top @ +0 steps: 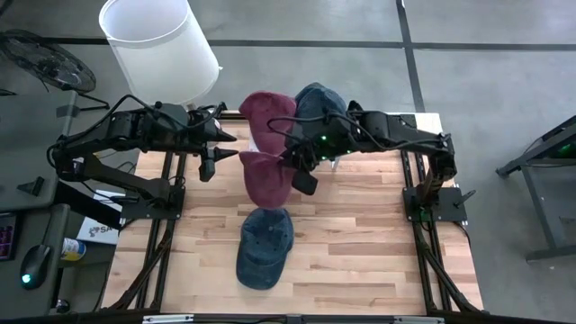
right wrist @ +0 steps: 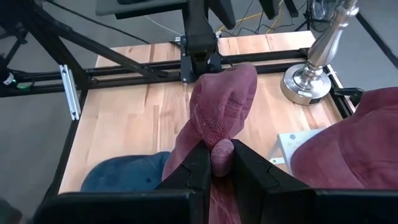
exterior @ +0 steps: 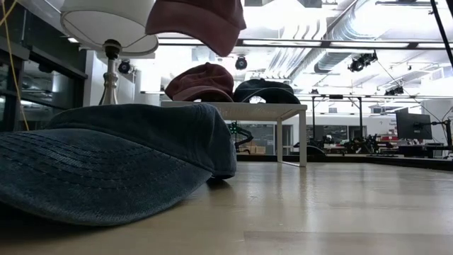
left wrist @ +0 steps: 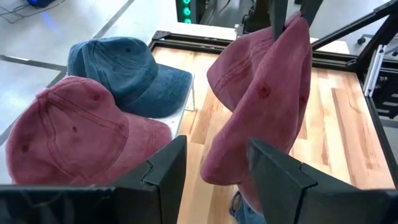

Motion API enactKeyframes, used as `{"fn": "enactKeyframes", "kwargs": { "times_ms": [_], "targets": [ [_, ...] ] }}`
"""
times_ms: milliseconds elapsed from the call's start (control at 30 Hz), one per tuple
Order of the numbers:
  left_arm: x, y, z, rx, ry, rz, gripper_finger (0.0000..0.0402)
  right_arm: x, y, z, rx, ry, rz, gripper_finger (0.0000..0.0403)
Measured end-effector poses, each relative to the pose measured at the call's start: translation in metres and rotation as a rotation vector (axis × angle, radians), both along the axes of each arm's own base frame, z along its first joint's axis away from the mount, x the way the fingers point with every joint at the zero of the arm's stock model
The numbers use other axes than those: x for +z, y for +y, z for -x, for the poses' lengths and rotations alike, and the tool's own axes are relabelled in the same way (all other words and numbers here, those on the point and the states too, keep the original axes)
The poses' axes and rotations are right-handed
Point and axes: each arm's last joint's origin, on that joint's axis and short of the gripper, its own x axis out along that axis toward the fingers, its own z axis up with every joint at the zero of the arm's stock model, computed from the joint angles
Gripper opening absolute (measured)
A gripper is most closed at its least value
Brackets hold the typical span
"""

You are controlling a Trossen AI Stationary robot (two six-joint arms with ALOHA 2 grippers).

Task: Pick & Place hat
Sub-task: Stack the red cap on top of the red cap on the shelf

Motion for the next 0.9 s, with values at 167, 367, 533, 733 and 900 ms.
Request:
{"fn": "enactKeyframes", "kwargs": {
  "times_ms": [167,367,533,733,900],
  "targets": [
    [0.0,-0.0006,-0.0001,-0.019,-0.001,0.01,0.0167,0.0007,0.0032,-0.0004,-0.012,-0.009,-0.004,0.0035],
    [-0.0004,-0.0011,0.0,-0.034,0.003,0.018,0.0167,0.0029,0.0028,-0.0016,-0.014,-0.035,-0.004,0.0035],
    [-0.0021,-0.0011,0.0009,-0.034,0.023,0.019,0.0167,0.0032,0.0028,-0.0016,-0.011,-0.037,0.0,0.0035],
    [-0.002,-0.0011,0.0009,-0.033,0.022,0.019,0.0167,0.0031,0.0012,-0.0015,-0.02,-0.035,0.07,0.0035],
    [-0.0021,-0.0011,0.0009,-0.033,0.022,0.019,0.0167,0.0031,-0.0024,-0.0015,-0.005,-0.034,0.086,0.0035]
  ]
}}
